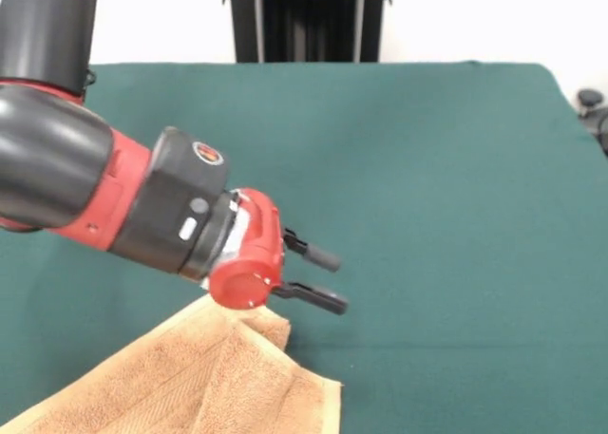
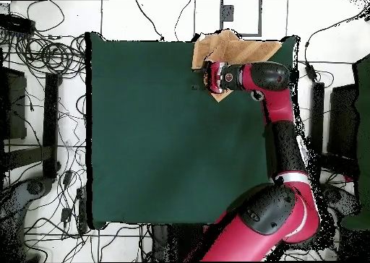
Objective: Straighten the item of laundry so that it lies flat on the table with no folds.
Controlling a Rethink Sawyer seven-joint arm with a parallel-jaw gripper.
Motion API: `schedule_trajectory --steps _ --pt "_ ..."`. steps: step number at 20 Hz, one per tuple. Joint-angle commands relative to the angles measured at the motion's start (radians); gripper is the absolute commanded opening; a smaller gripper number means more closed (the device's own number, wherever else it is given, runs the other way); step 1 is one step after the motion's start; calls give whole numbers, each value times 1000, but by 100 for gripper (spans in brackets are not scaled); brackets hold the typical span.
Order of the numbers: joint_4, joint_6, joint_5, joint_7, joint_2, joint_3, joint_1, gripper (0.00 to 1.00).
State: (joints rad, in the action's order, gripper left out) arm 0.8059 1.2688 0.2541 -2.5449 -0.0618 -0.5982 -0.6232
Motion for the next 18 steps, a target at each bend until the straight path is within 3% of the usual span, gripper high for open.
schedule_trajectory --steps 1,6,9,12,18 --pt "-353 19 -244 125 -124 104 106 100" --pt "-461 -130 -419 210 -177 80 89 100" --pt "-489 -250 -573 142 -130 187 130 100" --pt "-505 -297 -667 92 -99 259 168 100" --pt "-526 -308 -716 74 -98 252 178 100"
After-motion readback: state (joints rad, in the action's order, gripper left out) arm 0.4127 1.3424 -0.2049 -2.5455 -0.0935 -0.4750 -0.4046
